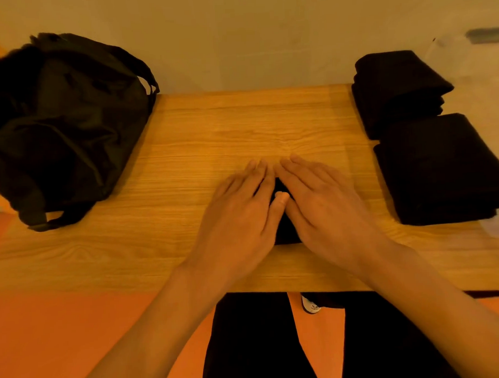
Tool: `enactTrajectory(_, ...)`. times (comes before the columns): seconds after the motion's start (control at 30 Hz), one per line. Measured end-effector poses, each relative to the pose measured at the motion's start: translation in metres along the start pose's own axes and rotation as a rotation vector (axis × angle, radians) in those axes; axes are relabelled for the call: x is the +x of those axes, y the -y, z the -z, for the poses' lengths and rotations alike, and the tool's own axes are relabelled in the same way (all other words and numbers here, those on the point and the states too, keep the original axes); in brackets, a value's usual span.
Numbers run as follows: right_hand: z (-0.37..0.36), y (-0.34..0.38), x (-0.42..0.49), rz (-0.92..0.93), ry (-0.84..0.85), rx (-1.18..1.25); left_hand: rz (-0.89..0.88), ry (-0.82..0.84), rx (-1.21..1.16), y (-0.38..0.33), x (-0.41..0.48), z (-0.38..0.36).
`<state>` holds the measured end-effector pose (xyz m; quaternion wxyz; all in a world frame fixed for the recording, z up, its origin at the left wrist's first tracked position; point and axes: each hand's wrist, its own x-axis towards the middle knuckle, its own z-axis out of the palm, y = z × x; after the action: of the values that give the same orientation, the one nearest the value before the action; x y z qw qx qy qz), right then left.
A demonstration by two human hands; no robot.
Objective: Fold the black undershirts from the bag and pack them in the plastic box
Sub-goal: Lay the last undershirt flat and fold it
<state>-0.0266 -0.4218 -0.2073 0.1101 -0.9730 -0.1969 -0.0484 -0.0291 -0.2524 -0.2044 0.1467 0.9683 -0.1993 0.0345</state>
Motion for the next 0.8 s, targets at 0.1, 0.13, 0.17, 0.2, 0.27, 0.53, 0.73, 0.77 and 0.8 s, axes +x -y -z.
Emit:
enactTrajectory(0.1, -0.015, -0.003, -0.002, -0.049, 0.092, -0.008, -0.008, 0.069, 0.011, 0.019, 0.0, -0.021)
enactTrajectory(0.13, -0.018, -0.005, -0.003, -0.067, 0.098, 0.012, -0.017, 0.071, 0.014, 0.023, 0.0, -0.024)
enactTrajectory(0.17, -0.019, -0.007, -0.002, -0.078, 0.102, 0.032, -0.026, 0.07, 0.019, 0.026, 0.0, -0.026)
enactTrajectory(0.2, -0.019, -0.008, -0.002, -0.082, 0.107, 0.045, -0.029, 0.07, 0.018, 0.027, -0.001, -0.026)
enactTrajectory(0.27, -0.019, -0.009, -0.002, -0.086, 0.107, 0.054, -0.021, 0.071, 0.006, 0.029, 0.0, -0.026)
enactTrajectory(0.53, -0.022, -0.01, -0.003, -0.095, 0.102, 0.087, 0.007, 0.055, 0.019, 0.028, 0.0, -0.03)
enactTrajectory(0.73, -0.021, -0.009, -0.005, -0.101, 0.095, 0.101, 0.046, 0.066, 0.038, 0.026, -0.003, -0.029)
enactTrajectory(0.77, -0.021, -0.009, -0.006, -0.099, 0.091, 0.094, 0.05, 0.068, 0.039, 0.025, -0.003, -0.029)
enactTrajectory(0.8, -0.021, -0.009, -0.007, -0.097, 0.089, 0.09, 0.057, 0.068, 0.04, 0.025, -0.004, -0.029)
